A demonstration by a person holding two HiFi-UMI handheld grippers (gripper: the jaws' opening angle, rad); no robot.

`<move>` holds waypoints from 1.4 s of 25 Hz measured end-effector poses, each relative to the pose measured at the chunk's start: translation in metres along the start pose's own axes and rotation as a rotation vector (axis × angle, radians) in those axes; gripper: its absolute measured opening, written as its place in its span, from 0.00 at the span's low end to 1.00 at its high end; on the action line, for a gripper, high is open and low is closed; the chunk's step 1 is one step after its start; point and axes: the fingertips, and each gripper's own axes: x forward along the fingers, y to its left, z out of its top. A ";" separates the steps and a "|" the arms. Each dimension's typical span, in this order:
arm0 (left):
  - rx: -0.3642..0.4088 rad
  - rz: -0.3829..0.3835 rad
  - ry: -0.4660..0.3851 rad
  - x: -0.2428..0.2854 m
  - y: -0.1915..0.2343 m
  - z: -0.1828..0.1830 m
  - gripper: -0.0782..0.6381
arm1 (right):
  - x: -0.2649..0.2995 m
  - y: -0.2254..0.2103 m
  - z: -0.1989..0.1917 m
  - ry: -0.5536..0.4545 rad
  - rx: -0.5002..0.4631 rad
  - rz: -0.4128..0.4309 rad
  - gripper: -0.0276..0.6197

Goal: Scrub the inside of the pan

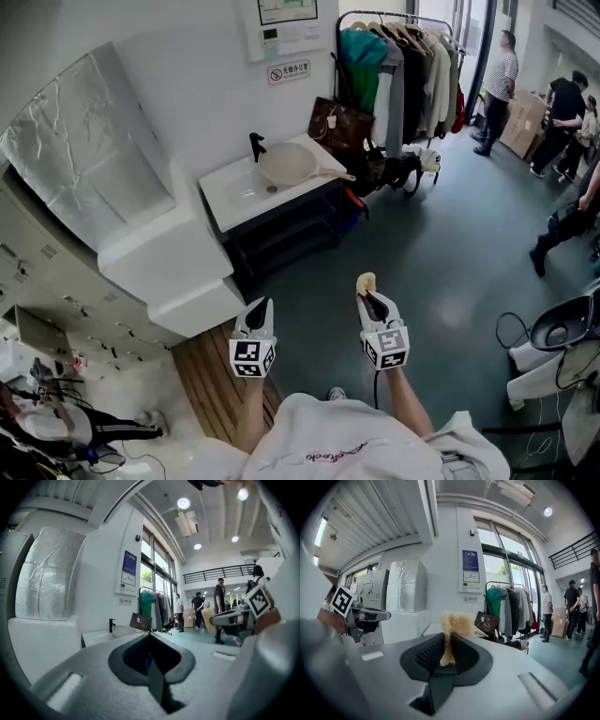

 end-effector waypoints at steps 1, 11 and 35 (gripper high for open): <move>0.005 -0.002 -0.002 0.002 -0.004 0.001 0.11 | -0.001 -0.002 -0.002 0.001 0.003 0.001 0.13; -0.001 0.006 0.010 0.016 -0.034 0.000 0.11 | -0.005 -0.028 -0.014 0.019 0.020 0.018 0.13; -0.016 0.022 0.036 0.046 -0.052 -0.017 0.11 | 0.015 -0.049 -0.029 0.045 0.002 0.065 0.13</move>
